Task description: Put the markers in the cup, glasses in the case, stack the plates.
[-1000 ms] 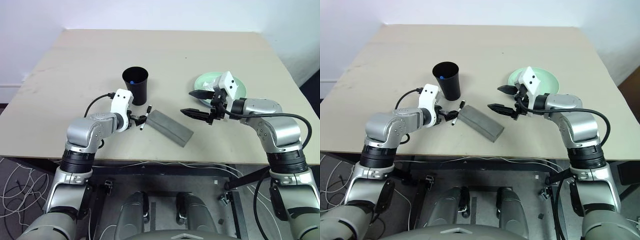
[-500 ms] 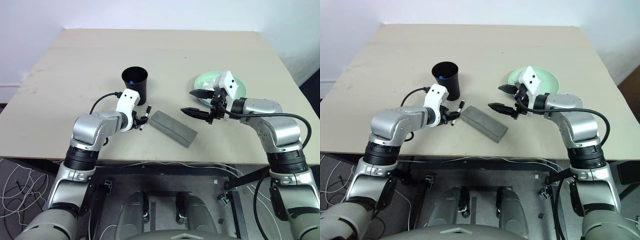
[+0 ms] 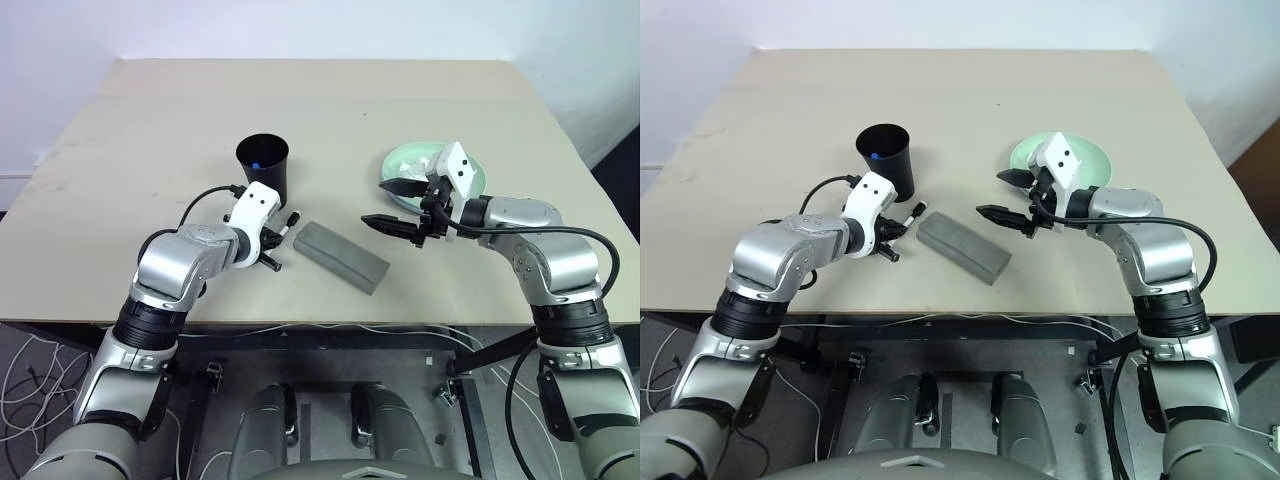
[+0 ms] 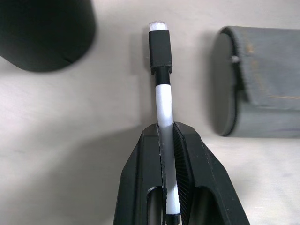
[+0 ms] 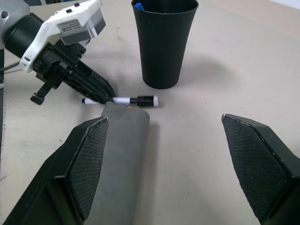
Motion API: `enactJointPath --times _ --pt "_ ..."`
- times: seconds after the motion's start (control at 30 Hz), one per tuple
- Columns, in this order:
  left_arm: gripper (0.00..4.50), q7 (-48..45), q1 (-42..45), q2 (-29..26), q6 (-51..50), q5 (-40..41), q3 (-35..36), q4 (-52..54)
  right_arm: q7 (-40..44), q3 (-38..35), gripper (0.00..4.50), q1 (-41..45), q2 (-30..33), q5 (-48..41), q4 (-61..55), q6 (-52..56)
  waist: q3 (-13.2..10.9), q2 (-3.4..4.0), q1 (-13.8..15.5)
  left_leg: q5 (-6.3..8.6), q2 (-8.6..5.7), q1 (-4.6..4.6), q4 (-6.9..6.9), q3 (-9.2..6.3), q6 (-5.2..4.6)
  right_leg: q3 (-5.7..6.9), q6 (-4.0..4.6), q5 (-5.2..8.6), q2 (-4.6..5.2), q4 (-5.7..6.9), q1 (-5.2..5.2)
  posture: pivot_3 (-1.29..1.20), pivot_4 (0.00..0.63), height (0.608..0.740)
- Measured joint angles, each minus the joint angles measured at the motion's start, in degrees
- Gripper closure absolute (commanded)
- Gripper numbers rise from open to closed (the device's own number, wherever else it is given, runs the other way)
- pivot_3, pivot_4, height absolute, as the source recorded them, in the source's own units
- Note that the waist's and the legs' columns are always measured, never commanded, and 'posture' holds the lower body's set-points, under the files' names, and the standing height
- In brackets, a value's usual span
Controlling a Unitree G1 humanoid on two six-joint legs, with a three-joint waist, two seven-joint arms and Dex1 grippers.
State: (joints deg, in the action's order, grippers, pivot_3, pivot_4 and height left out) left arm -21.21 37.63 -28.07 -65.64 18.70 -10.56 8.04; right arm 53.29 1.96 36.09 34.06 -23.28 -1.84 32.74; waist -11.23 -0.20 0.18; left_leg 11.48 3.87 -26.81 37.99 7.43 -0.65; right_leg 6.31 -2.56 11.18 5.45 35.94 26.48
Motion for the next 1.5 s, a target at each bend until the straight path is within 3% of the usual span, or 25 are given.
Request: enactJointPath --times 0.2,0.33,0.77,1.2,1.5 --pt "4.49 -4.4 -2.8 -3.8 8.9 -2.4 -1.9 4.5 0.4 0.1 0.41 0.9 -0.4 0.0 0.1 -0.4 0.0 0.00 0.2 0.00 0.00 -0.35 0.00 0.00 0.00 0.01 0.01 -0.01 0.01 -0.04 0.30 0.00 0.150 0.713" --pt "4.49 -6.9 -3.7 -3.1 13.1 -2.1 -1.6 7.8 0.9 0.1 0.41 0.9 -0.3 0.1 0.9 -0.6 0.0 0.00 0.6 -0.01 -0.04 -0.48 0.03 0.03 -0.06 0.03 0.00 -0.01 0.01 -0.05 0.35 0.00 0.150 0.713" --pt "4.49 -7.9 -2.7 4.9 36.3 -2.0 6.4 4.5 6.1 0.1 0.41 0.7 1.5 -2.3 -0.9 1.3 0.0 0.00 0.5 -0.13 -0.04 -0.46 0.14 0.08 -0.24 0.05 -0.03 -0.03 -0.05 0.02 0.29 0.00 0.150 0.713" --pt "4.49 -1.6 12.9 8.9 69.3 -7.0 16.0 -21.8 5.3 0.7 0.41 -0.2 1.5 -1.6 -1.6 1.3 0.0 -0.01 0.6 -0.18 -0.05 -0.41 0.20 0.12 -0.33 0.09 -0.21 -0.13 -0.09 0.08 0.22 0.00 0.150 0.713" --pt "4.49 -4.3 17.3 9.3 79.9 -7.1 17.2 -42.7 4.4 0.8 0.41 -0.5 2.1 -0.6 -2.5 1.3 0.0 -0.02 0.5 -0.19 -0.05 -0.44 0.21 0.11 -0.34 0.10 -0.22 -0.13 -0.09 0.07 0.24 0.00 0.150 0.713"
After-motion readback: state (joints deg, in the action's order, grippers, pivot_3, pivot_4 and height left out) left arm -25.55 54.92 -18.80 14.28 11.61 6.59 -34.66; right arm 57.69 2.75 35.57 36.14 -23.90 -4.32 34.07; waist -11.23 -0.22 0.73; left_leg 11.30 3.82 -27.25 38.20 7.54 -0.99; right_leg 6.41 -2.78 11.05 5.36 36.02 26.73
